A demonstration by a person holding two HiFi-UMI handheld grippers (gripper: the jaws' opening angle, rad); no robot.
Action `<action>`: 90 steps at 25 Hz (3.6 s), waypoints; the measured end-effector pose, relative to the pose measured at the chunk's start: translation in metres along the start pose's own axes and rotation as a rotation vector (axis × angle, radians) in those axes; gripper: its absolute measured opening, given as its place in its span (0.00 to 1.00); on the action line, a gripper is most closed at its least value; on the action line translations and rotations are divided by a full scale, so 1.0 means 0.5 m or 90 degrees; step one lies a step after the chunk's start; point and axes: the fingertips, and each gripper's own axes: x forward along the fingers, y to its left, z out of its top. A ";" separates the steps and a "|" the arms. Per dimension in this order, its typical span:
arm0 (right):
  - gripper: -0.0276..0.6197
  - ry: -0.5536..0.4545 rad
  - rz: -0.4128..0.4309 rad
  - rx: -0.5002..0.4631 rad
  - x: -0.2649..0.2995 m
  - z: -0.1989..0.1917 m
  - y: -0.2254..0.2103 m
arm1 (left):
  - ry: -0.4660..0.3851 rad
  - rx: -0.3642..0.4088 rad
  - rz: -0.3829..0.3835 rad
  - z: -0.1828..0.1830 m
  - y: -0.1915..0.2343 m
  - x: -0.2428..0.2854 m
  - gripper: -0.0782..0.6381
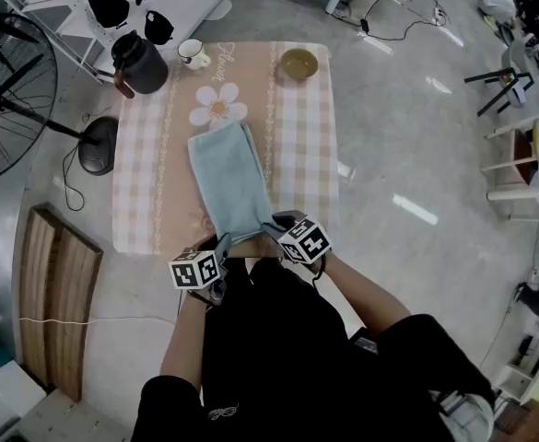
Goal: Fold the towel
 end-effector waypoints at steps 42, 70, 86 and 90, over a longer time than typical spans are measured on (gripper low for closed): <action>0.33 -0.067 -0.057 0.092 0.055 0.461 -0.206 | -0.069 -0.151 -0.150 0.488 0.132 0.078 0.21; 0.32 -0.030 -0.124 -0.191 0.103 0.420 -0.114 | -0.152 -0.280 -0.252 0.558 0.137 0.055 0.47; 0.27 -0.095 -0.146 0.115 0.146 0.512 -0.316 | -0.145 -0.233 -0.213 0.563 0.188 0.060 0.47; 0.34 -0.120 -0.164 0.093 0.137 0.518 -0.312 | -0.135 -0.108 -0.143 0.543 0.194 0.058 0.47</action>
